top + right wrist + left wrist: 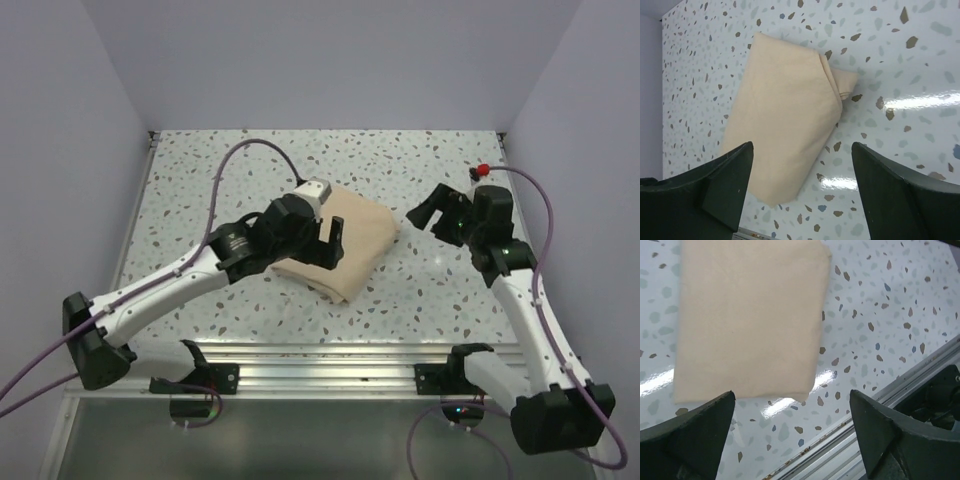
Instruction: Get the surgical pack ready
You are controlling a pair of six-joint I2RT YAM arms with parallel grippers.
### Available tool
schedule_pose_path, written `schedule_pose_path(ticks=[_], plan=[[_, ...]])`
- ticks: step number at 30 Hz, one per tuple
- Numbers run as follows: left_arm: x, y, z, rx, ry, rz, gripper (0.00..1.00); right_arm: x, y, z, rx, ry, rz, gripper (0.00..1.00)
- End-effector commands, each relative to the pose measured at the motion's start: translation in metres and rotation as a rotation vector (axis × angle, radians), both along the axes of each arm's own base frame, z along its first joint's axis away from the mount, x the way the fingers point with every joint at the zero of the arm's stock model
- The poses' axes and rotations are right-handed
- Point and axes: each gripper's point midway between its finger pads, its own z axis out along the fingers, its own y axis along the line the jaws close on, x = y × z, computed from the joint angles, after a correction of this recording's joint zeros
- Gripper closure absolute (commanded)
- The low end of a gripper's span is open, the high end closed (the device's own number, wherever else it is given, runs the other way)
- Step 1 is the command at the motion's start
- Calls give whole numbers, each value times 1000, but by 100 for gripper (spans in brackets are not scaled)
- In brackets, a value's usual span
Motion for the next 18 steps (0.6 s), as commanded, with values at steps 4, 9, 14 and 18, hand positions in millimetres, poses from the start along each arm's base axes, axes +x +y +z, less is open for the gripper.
schedule_pose_path(ticks=[4,9,14,18], plan=[[9,61,44,-127,-174,222,0,-63,-44,-1,-206,-39,-98,14],[-7,115,30,-209,-291,328,0,-98,-60,0,-198,-100,-192,1],[-18,164,11,-370,-356,516,0,-104,-62,-2,-193,-74,-206,2],[-21,172,9,-444,-393,534,0,-105,-66,-7,-207,-34,-226,1]])
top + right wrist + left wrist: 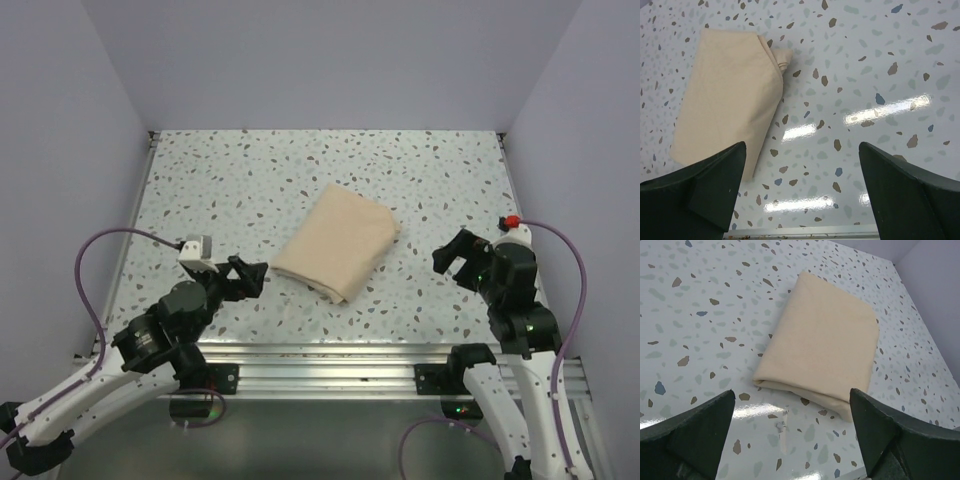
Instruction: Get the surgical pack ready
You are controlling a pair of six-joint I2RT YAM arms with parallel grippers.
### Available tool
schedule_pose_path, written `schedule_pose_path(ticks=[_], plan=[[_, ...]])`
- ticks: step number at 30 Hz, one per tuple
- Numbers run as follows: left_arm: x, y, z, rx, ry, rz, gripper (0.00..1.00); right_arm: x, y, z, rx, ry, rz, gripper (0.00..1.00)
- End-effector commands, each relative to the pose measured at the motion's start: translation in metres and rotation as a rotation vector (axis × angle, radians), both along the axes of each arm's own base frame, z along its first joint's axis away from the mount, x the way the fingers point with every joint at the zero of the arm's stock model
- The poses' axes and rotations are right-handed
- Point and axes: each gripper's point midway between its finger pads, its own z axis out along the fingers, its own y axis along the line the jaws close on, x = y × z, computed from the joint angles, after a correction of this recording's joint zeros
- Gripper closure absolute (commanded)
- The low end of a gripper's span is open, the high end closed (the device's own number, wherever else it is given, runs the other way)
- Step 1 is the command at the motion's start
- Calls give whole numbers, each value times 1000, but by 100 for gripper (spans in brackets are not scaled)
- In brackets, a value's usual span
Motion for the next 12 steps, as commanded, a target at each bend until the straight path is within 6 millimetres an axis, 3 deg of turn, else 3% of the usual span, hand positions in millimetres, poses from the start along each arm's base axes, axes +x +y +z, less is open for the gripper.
schedule_pose_path(ticks=[1,12], plan=[[11,8,20,-148,-72,105,0,-2,-7,-4,-20,35,-38,1],[17,1,8,-68,8,124,0,-1,-7,-10,-13,47,-41,1]])
